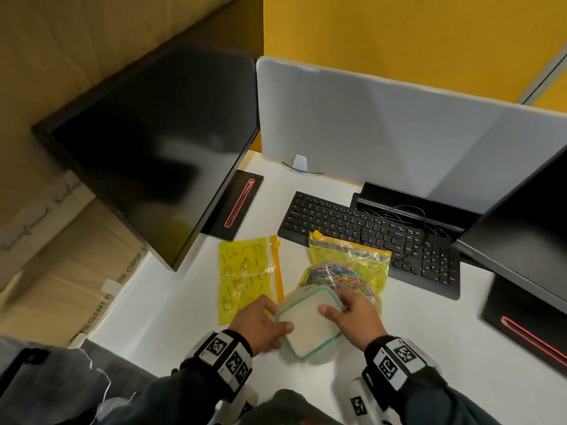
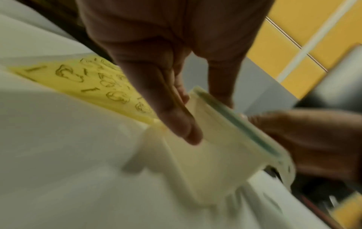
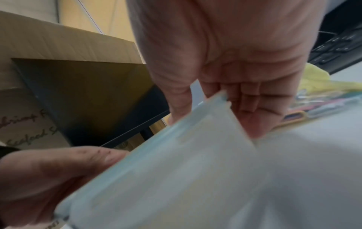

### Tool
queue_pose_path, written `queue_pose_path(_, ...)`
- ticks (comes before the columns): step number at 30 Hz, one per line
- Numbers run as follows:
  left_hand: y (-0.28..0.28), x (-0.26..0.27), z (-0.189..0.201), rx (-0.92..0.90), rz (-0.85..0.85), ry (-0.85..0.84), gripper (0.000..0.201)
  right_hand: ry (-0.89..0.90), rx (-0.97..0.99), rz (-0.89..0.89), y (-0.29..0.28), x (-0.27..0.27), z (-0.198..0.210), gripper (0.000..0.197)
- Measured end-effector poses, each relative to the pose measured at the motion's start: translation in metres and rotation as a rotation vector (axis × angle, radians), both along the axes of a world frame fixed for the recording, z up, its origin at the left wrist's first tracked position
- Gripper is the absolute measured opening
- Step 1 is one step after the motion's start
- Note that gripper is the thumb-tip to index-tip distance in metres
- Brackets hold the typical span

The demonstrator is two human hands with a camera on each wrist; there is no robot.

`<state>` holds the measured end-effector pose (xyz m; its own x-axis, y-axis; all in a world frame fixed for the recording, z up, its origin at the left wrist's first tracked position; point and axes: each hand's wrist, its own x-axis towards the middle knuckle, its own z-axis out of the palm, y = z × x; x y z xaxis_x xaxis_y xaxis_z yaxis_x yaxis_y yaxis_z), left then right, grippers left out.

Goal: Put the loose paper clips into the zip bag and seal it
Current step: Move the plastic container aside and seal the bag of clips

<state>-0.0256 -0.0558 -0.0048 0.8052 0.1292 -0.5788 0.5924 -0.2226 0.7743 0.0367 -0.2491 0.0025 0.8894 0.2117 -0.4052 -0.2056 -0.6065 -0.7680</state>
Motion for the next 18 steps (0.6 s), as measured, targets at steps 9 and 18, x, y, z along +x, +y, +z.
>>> queue_pose_path(9, -0.015, 0.010, -0.013, 0.238, 0.131, -0.111, 0.030, 0.429, 0.297, -0.260, -0.017, -0.013, -0.017, 0.050)
queue_pose_path(18, -0.012, 0.020, -0.008, 0.345, 0.083, -0.201, 0.038, 0.315, 0.279, -0.277, -0.011, -0.031, -0.011, 0.044)
